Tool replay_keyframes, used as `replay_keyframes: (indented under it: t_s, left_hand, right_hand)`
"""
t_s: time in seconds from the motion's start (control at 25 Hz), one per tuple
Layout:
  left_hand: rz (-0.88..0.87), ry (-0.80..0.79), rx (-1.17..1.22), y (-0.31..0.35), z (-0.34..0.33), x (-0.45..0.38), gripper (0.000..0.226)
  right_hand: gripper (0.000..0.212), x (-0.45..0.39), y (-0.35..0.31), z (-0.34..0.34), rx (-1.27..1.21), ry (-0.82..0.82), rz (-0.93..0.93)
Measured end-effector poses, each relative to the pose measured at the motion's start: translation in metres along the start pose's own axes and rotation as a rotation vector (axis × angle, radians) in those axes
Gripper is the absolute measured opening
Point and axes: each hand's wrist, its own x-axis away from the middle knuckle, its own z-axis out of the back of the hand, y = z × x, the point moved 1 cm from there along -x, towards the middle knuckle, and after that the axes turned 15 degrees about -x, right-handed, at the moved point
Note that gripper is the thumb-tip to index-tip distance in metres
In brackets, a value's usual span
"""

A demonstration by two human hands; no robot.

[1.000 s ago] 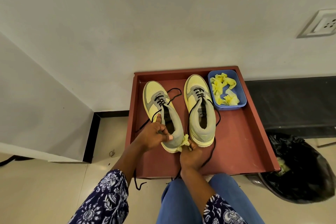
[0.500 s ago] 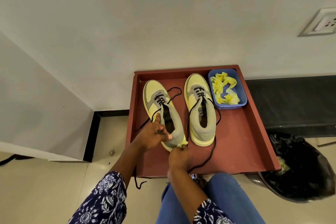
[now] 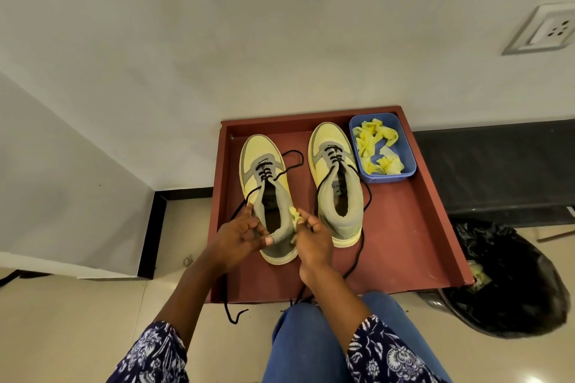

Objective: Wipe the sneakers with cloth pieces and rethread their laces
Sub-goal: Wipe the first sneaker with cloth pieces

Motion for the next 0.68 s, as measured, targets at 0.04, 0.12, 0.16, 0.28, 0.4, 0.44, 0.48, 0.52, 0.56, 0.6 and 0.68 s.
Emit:
replay_keyframes:
  t_s: [0.04, 0.12, 0.16, 0.28, 0.4, 0.44, 0.48, 0.52, 0.56, 0.6, 0.68]
  left_hand:
    - [0.008, 0.009, -0.005, -0.002, -0.003, 0.001, 0.007]
    - [0.004, 0.047, -0.020, -0.003, -0.009, 0.005, 0.006]
    - [-0.003, 0.074, -0.016, -0.002, -0.011, 0.008, 0.004]
    - [-0.014, 0.161, -0.008, -0.001, -0.020, 0.016, 0.005]
    - [0.005, 0.198, 0.050, 0.001, -0.027, 0.023, 0.017]
    - [0.015, 0.216, 0.046, 0.002, -0.029, 0.024, 0.021]
    - [0.017, 0.245, 0.026, 0.003, -0.031, 0.024, 0.021]
    - [0.017, 0.274, 0.011, 0.002, -0.032, 0.024, 0.020]
    - [0.008, 0.297, 0.004, 0.004, -0.031, 0.024, 0.020]
    - [0.007, 0.300, 0.008, 0.002, -0.031, 0.023, 0.021]
    - [0.008, 0.268, 0.039, -0.002, -0.029, 0.021, 0.024]
  right_hand:
    - [0.026, 0.006, 0.000, -0.001, -0.011, -0.020, 0.029]
    - [0.031, 0.019, 0.005, 0.001, 0.005, -0.050, 0.137]
    - [0.036, 0.026, 0.011, 0.004, 0.036, -0.057, 0.208]
    - [0.039, 0.041, 0.028, 0.009, 0.193, -0.057, 0.426]
    - [0.035, 0.044, 0.031, 0.010, 0.227, -0.045, 0.481]
    - [0.034, 0.042, 0.029, 0.009, 0.208, -0.048, 0.451]
    - [0.032, 0.038, 0.028, 0.008, 0.193, -0.048, 0.412]
    - [0.031, 0.033, 0.026, 0.006, 0.187, -0.052, 0.378]
    - [0.030, 0.027, 0.023, 0.004, 0.192, -0.059, 0.359]
    - [0.029, 0.022, 0.019, 0.003, 0.202, -0.073, 0.354]
    - [0.030, 0.008, 0.008, -0.001, 0.231, -0.111, 0.346]
